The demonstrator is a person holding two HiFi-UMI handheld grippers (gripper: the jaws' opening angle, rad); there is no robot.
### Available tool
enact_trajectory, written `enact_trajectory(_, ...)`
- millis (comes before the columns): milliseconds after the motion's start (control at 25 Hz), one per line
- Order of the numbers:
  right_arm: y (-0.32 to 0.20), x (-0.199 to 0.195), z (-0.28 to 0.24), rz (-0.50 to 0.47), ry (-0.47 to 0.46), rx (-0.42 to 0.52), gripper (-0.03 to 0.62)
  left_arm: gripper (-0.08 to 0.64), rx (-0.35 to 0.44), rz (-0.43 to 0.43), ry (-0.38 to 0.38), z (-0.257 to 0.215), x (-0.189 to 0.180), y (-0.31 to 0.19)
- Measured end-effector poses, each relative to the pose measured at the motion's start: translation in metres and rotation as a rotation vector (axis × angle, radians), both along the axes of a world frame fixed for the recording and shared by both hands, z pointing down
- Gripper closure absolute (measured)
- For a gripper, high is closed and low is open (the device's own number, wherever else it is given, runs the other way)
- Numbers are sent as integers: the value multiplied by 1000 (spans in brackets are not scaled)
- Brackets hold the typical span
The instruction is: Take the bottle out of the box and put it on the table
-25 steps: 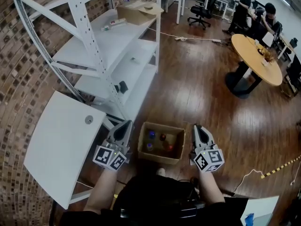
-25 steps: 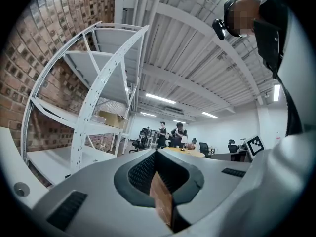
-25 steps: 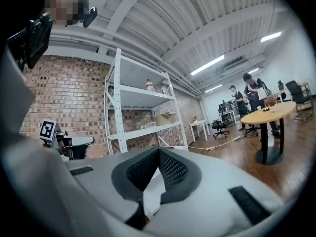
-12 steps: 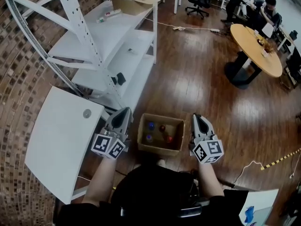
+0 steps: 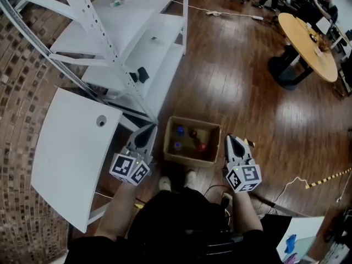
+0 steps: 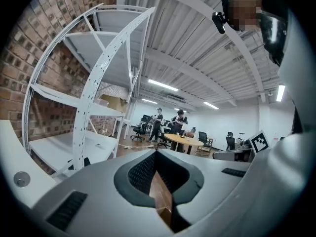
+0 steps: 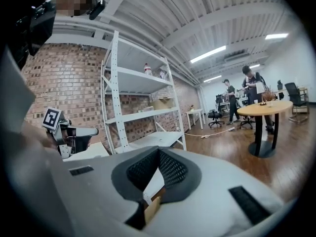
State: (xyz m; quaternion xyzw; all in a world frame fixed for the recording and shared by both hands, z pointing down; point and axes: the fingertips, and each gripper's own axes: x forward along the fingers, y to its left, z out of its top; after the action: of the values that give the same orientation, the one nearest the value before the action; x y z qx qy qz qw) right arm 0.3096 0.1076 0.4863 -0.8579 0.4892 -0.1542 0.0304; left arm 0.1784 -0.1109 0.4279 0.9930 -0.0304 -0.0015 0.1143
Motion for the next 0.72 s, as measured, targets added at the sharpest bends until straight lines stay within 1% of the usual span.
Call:
enact_trajectory(200,-11,-17,33,-11,-55,-48,588,560,-27,39,-73,35,4,2)
enact_trajectory(440,-10,-41,72,19,-135,-88,588,560,-66,90,-162,77,1,11)
enact_trajectory(600,-10,-54,93,41,-166,-100,588,560,-128,116,-189,99,-1,14)
enact_trajectory(720,-9,-64,103,63,-175,-111,588,560,-128,160,-207,111,-2,20)
